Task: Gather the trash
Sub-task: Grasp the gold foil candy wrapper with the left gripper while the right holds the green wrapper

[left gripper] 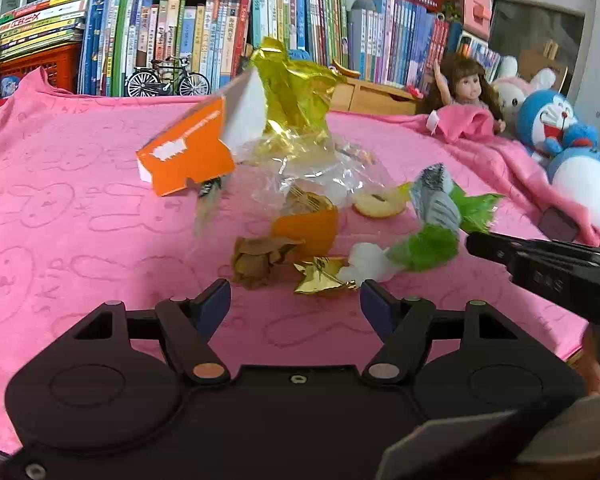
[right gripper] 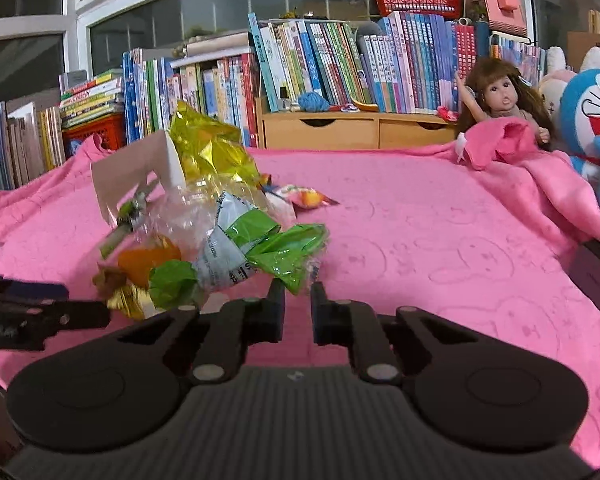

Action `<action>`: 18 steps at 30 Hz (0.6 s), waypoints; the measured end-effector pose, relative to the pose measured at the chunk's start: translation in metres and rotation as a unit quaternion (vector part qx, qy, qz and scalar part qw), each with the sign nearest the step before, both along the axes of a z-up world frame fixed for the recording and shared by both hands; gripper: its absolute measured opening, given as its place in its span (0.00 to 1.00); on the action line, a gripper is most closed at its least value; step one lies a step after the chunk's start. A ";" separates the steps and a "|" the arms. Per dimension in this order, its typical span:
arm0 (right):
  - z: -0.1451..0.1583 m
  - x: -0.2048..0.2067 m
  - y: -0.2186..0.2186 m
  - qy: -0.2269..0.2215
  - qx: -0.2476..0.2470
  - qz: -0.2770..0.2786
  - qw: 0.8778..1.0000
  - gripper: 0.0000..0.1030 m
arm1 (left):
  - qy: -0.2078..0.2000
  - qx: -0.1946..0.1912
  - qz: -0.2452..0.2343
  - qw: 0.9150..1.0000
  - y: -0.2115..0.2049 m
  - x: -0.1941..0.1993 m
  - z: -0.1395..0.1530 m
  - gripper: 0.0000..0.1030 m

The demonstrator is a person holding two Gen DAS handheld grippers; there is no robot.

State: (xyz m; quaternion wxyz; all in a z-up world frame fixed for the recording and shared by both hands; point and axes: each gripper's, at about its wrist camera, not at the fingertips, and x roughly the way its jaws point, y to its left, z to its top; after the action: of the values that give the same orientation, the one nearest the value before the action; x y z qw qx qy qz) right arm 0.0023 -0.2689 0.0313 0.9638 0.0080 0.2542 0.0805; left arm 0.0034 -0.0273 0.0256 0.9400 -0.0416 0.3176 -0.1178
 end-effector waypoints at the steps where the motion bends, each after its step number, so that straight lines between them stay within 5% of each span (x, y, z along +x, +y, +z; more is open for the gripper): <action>1: -0.001 -0.004 -0.001 0.000 -0.001 -0.001 1.000 0.17 | -0.002 0.004 0.001 1.000 -0.004 0.002 -0.002 0.58; 8: -0.006 -0.014 -0.010 0.006 -0.003 -0.010 1.000 0.17 | -0.015 -0.002 -0.007 1.000 -0.026 0.012 -0.013 0.49; 12: -0.010 -0.017 -0.014 0.013 0.004 -0.015 1.000 0.17 | 0.004 -0.024 -0.025 0.999 -0.031 0.014 -0.014 0.24; 18: -0.012 -0.021 -0.013 0.015 0.010 -0.010 1.000 0.17 | -0.019 -0.017 -0.018 1.000 -0.023 -0.004 -0.002 0.23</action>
State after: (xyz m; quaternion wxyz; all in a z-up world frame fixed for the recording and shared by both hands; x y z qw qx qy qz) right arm -0.0183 -0.2816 0.0198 0.9606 0.0217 0.2674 0.0731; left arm -0.0008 -0.0499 0.0235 0.9426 -0.0491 0.2987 -0.1411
